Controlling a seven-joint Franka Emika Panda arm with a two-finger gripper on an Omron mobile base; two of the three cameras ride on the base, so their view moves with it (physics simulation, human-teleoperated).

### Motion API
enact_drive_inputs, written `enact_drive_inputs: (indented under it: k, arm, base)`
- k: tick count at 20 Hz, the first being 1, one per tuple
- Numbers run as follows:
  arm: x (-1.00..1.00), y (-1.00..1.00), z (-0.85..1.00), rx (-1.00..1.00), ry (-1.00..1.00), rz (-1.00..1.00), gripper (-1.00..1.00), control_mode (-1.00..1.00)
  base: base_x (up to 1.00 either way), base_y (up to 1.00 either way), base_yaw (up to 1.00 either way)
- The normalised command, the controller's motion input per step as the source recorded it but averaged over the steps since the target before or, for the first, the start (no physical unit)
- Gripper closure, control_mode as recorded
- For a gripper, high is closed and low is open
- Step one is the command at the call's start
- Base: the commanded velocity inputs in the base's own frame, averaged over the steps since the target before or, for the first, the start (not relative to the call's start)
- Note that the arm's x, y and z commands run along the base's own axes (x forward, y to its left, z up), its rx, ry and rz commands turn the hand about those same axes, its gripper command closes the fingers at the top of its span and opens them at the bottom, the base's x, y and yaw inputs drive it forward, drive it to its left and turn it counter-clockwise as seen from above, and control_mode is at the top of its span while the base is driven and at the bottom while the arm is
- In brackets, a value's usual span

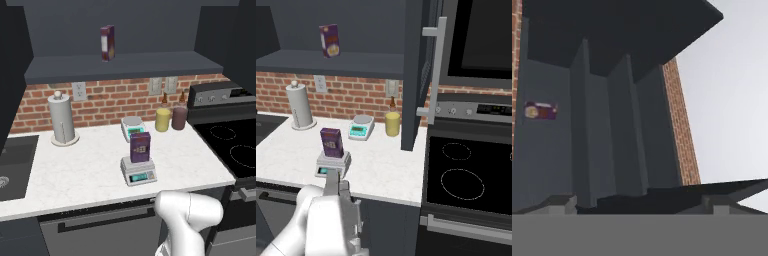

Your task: Pick the cereal and place it on the digital scale for weighing, and close the cabinet.

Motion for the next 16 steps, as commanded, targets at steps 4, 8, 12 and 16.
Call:
enact_drive_inputs:
  k: [4, 8, 12, 16]
  arm:
    - [0.81, -0.04, -0.51, 0.06, -0.22, 0.00, -1.00, -1.00]
    - [0.93, -0.13, -0.44, 0.04, -0.15, 0.02, -1.00, -1.00]
    - [0.46, -0.43, -0.37, 0.05, -0.12, 0.06, -1.00, -1.00]
    - [0.08, -0.54, -0.29, 0.05, -0.12, 0.06, -1.00, -1.00]
  base:
    - [0.00, 0.00, 0.00]
    - [0.00, 0.00, 0.00]
    - [0.00, 0.00, 0.00]
    - [0.00, 0.00, 0.00]
